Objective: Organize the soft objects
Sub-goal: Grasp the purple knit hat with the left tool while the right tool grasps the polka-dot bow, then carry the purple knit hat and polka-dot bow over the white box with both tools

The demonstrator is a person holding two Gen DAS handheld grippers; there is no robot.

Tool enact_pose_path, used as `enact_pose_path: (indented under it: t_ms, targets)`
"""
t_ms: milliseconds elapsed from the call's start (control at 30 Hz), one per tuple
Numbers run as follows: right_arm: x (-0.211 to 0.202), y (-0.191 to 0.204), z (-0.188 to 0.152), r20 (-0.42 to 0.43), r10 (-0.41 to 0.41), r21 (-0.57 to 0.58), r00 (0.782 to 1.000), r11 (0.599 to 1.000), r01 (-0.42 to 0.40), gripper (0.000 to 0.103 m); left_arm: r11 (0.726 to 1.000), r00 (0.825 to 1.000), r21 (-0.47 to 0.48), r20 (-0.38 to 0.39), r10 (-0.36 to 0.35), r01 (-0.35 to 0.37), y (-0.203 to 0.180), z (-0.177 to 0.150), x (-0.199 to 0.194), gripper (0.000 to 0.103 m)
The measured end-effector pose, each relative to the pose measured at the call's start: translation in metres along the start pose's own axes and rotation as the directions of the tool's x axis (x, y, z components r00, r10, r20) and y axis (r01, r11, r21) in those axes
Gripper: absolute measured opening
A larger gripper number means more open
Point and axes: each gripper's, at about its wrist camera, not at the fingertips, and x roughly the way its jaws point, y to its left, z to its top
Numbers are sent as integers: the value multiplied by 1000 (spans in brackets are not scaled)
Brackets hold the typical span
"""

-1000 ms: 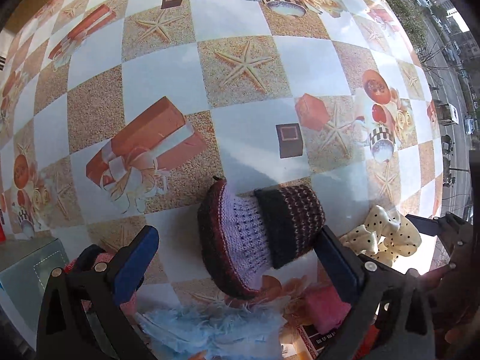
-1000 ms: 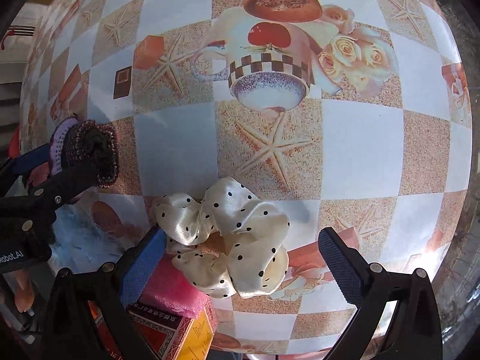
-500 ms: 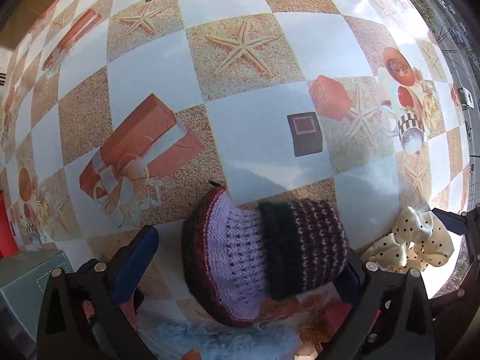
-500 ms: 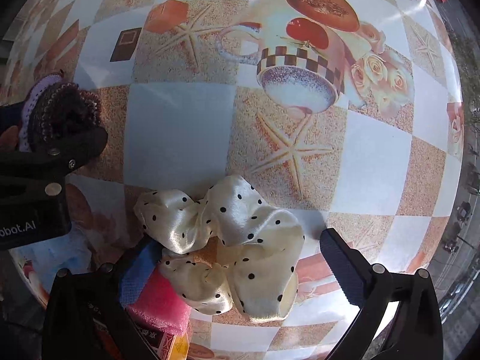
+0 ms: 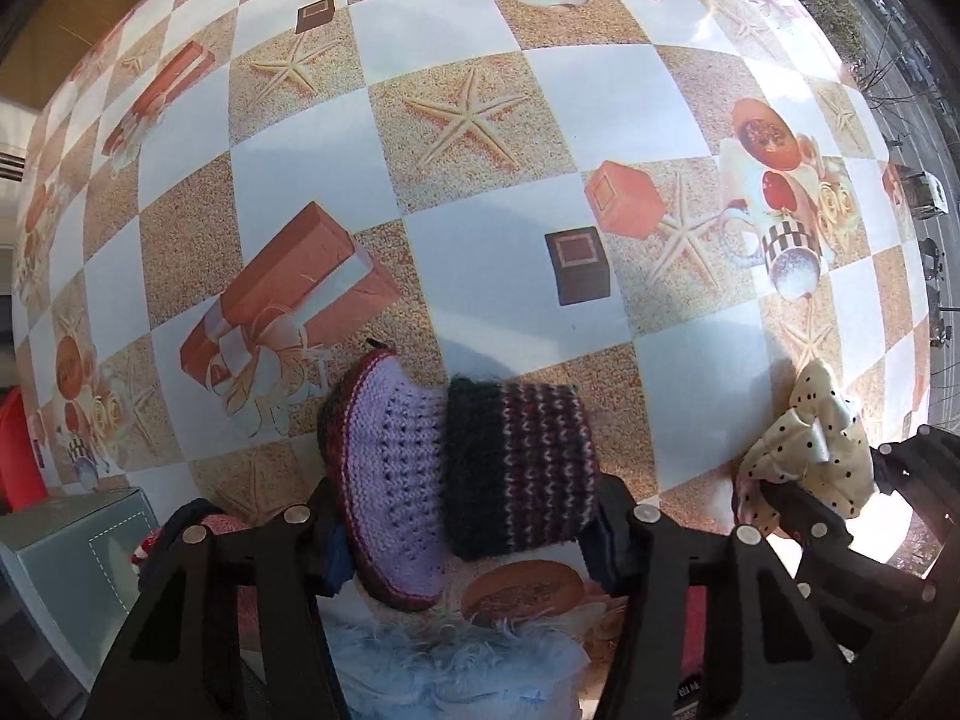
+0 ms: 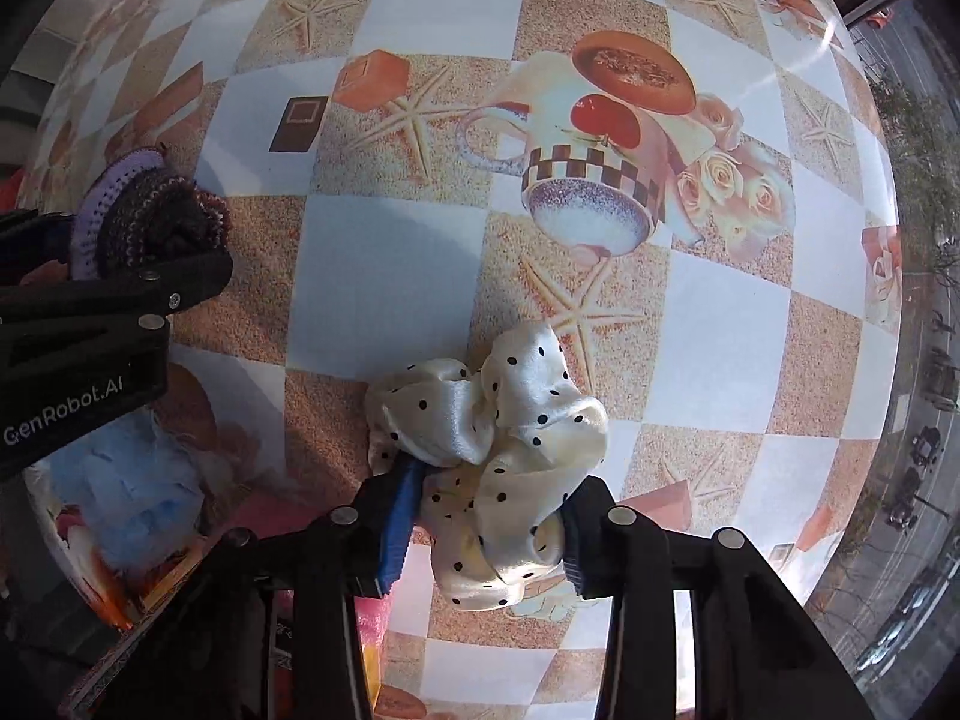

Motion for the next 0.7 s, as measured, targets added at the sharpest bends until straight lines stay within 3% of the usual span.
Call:
enact_pose_path:
  t_ms: [233,467,700]
  targets:
    - [-26,-40,-10,60,143,187,988,971,-151,26,999,993,37,112,25,-29,4,-31,-44,57]
    - [-73,-58,-33,141,173,264,975,942,-206,26,998,980,66,198,8,-22,12,-80,-91,57]
    - [-111,-49,-66,219,185,311,958,917,-248,26,997,977,77,215,6,-23,22,-122,-113,57]
